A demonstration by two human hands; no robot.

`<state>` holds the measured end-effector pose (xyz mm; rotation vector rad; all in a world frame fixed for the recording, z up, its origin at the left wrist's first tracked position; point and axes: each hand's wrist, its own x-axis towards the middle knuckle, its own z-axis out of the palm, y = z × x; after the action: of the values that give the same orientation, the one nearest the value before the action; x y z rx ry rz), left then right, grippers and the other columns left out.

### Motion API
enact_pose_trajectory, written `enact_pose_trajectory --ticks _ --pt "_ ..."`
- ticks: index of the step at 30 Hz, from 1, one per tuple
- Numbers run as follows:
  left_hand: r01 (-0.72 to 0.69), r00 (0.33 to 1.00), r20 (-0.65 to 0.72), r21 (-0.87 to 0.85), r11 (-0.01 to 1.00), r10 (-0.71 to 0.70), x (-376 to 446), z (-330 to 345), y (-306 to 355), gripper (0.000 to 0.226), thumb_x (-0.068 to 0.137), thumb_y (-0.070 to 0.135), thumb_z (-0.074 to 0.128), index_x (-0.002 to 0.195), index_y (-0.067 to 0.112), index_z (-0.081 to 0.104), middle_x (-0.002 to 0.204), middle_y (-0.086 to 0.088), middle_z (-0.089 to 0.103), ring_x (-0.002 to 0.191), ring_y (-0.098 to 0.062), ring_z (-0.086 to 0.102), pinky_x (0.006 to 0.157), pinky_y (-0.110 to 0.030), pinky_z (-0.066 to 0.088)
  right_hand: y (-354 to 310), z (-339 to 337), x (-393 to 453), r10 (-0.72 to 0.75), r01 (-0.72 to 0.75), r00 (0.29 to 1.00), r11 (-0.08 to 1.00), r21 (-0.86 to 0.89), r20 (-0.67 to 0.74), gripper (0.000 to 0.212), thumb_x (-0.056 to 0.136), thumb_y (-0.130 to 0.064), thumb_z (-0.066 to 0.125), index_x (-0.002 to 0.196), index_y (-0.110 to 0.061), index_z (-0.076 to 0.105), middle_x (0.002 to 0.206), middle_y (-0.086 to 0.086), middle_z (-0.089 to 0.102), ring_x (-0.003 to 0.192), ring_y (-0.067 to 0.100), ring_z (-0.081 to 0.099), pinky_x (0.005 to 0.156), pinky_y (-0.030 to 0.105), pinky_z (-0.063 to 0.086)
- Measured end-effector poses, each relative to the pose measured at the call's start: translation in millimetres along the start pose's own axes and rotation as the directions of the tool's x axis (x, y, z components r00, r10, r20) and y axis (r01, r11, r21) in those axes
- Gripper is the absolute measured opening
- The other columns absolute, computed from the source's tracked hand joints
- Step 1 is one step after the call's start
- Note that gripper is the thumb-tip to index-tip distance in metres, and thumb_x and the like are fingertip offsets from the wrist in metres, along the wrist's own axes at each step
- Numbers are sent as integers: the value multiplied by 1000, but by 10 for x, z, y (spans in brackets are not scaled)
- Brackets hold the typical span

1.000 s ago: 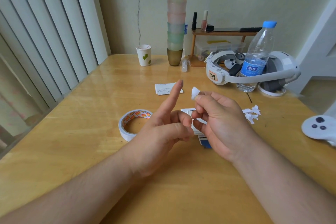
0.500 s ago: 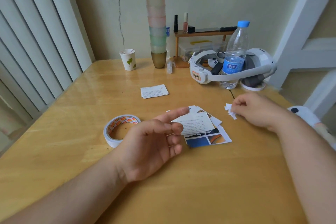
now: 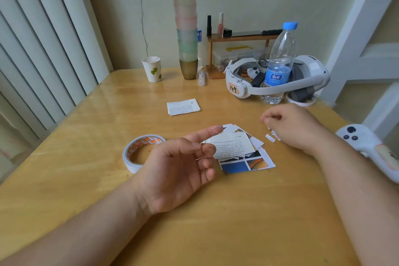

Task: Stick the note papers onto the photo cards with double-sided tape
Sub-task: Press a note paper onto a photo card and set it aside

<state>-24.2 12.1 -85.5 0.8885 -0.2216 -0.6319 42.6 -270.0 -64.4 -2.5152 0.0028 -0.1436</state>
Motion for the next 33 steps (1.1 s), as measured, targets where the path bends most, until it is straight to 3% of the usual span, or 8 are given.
enact_pose_trajectory --ticks 3,6,9,13,18,22,26,33 --pt "-3 1000 -6 -11 1000 3 1 -7 7 78 58 23 82 135 10 69 86 -3 57 73 -17 50 74 -32 48 -151 114 -56 -83 91 991 993 -73 103 7 94 -46 70 97 -40 72 94 -18 67 89 0 61 74 25 46" --pt "-8 1000 -5 -22 1000 8 -2 -18 15 77 59 23 82 134 10 70 87 -3 57 73 -17 50 74 -32 48 -205 202 -68 -104 133 980 977 -168 169 29 83 -64 72 105 -47 64 97 -14 60 94 5 57 85 32 51" --pt "-11 1000 -5 -37 999 10 0 -26 22 77 59 21 82 134 10 70 88 -4 57 73 -17 51 74 -32 49 -231 282 -59 -97 143 978 956 -256 185 38 78 -69 74 98 -37 66 94 -12 57 96 12 52 82 36 49" --pt "-16 1000 -10 -43 999 16 0 -33 28 78 58 21 82 134 10 70 87 -4 57 72 -17 51 74 -32 49 -261 329 -77 -59 89 986 978 -190 158 38 75 -57 85 102 -39 67 93 -15 59 94 10 56 80 33 48" --pt "-25 999 -22 -49 998 24 -6 -40 35 79 57 21 82 135 9 69 87 -4 58 73 -18 51 73 -32 50 -282 365 -88 5 3 996 996 -94 88 48 69 -47 93 105 -38 63 91 -12 66 83 6 63 66 28 46" --pt "-28 999 -22 -59 998 27 -10 -43 39 80 58 21 81 136 9 69 87 -4 58 73 -18 51 73 -32 51 -283 371 -71 59 -44 994 986 -160 91 51 69 -53 91 109 -36 63 99 -12 65 91 10 63 72 32 49" --pt "-35 999 -26 -66 997 33 -9 -47 42 82 57 20 82 137 8 67 87 -4 58 73 -18 51 74 -33 49 -295 356 -80 83 -65 992 983 -169 99 44 69 -52 92 99 -33 67 95 -14 63 88 9 61 70 31 49" --pt "-38 999 -21 -68 997 37 -6 -63 41 82 58 20 82 137 8 67 87 -5 57 72 -18 51 73 -32 49 -333 330 -114 63 -61 992 998 -25 105 25 73 -28 94 82 -25 71 76 -7 72 70 11 68 60 29 50"
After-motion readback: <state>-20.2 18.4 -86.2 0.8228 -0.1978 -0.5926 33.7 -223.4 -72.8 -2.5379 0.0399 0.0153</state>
